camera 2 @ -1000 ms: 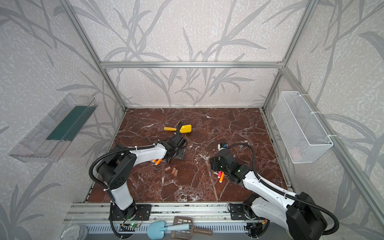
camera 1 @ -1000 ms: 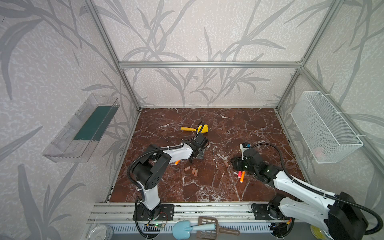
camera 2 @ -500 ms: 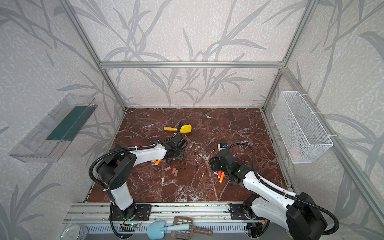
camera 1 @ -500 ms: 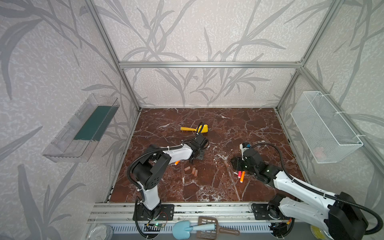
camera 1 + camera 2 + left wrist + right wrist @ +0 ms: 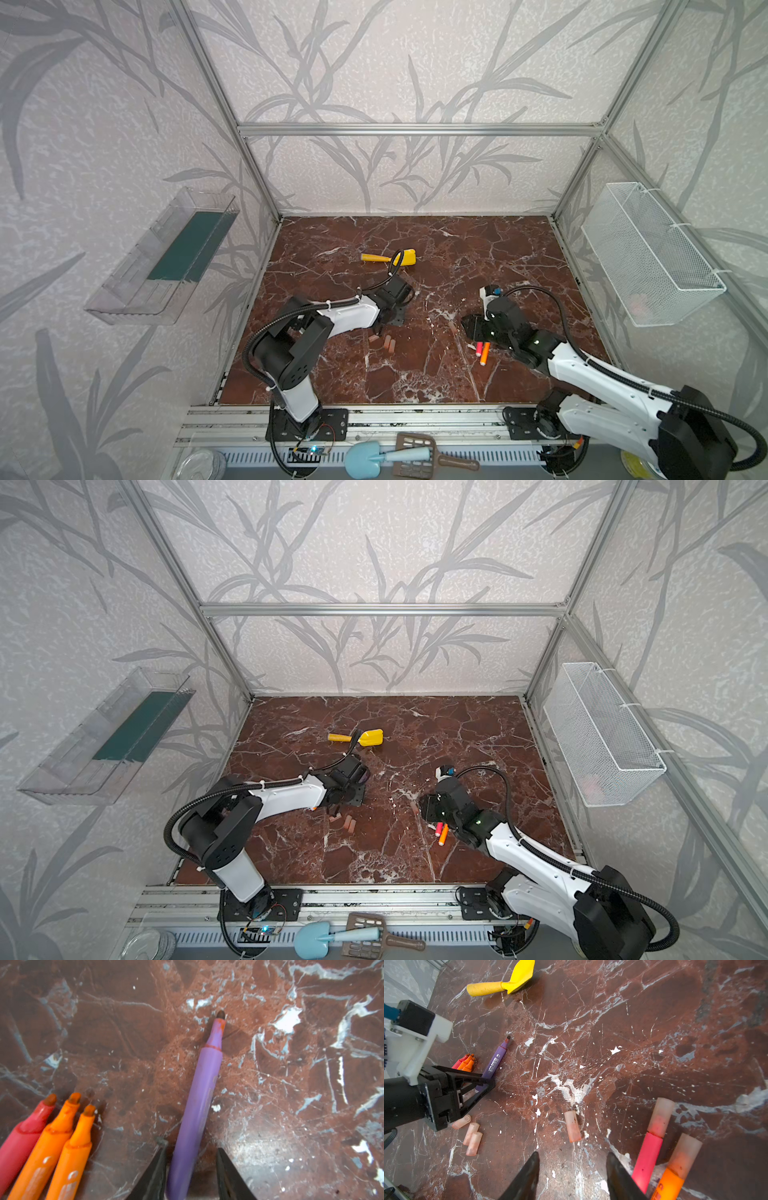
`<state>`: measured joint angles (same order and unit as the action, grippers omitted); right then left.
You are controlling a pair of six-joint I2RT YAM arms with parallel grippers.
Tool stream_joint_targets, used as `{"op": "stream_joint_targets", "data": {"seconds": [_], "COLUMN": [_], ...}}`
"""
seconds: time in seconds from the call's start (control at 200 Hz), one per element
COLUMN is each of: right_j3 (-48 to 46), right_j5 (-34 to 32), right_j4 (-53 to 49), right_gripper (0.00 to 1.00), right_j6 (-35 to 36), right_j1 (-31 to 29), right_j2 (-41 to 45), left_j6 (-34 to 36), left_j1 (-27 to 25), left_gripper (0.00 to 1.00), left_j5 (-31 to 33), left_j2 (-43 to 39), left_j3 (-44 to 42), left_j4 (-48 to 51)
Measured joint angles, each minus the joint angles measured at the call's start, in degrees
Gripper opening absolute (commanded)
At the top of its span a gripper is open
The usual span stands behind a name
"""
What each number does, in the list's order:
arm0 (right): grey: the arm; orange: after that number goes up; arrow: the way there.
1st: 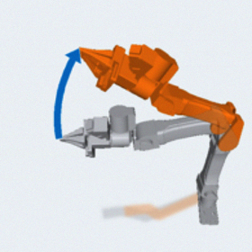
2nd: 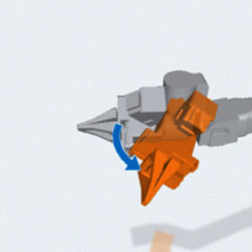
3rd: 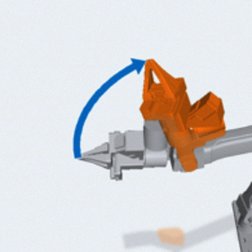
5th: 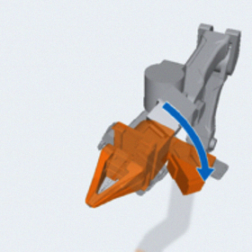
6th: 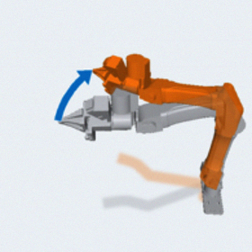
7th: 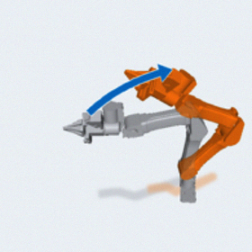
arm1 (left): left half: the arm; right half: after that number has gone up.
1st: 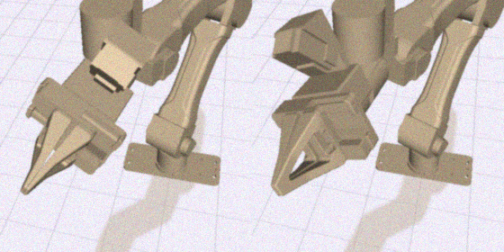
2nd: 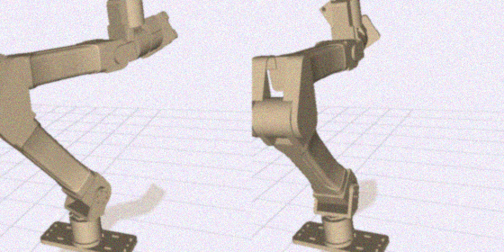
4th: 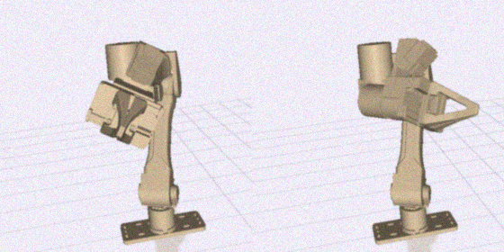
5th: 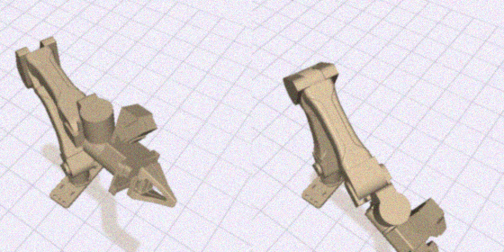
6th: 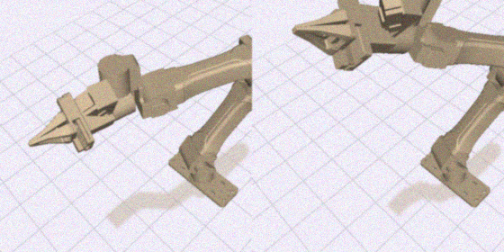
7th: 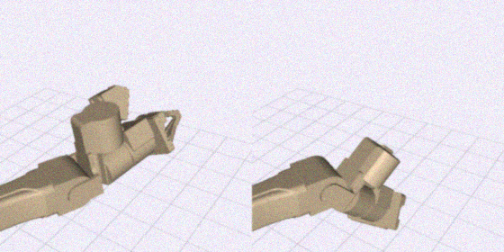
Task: Insert the pens into the pen caps
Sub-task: 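Lift the purple marker upright with the left gripper while the right gripper rises toward it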
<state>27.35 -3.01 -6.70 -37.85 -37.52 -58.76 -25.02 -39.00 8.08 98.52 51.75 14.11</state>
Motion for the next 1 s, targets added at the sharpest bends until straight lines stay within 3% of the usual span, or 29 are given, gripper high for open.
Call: {"op": "stream_joint_targets", "data": {"seconds": [0.41,0.635,0.82,1.0], "right_j3": [0.0,0.6,-2.0,-5.7], "right_j5": [-0.3,1.6,3.0,4.1], "right_j4": [0.3,7.0,17.7,20.6], "right_gripper": [0.51,0.52,0.56,0.58], "right_j6": [-0.3,-3.8,-5.2,-5.6], "right_j1": [0.0,-0.1,0.2,3.0], "right_j2": [0.5,0.9,0.9,1.0], "left_j6": [-0.6,-2.8,-7.2,-9.3], "left_j1": [0.0,0.0,0.0,0.0], "left_gripper": [0.14,0.02,0.0,0.0], "left_j5": [-0.3,-3.6,-8.5,-12.7], "left_j2": [-0.3,-3.2,-10.1,-13.0], "left_j3": [-0.5,-1.2,-1.2,4.1], "left_j4": [-1.2,0.1,1.4,4.3]}}
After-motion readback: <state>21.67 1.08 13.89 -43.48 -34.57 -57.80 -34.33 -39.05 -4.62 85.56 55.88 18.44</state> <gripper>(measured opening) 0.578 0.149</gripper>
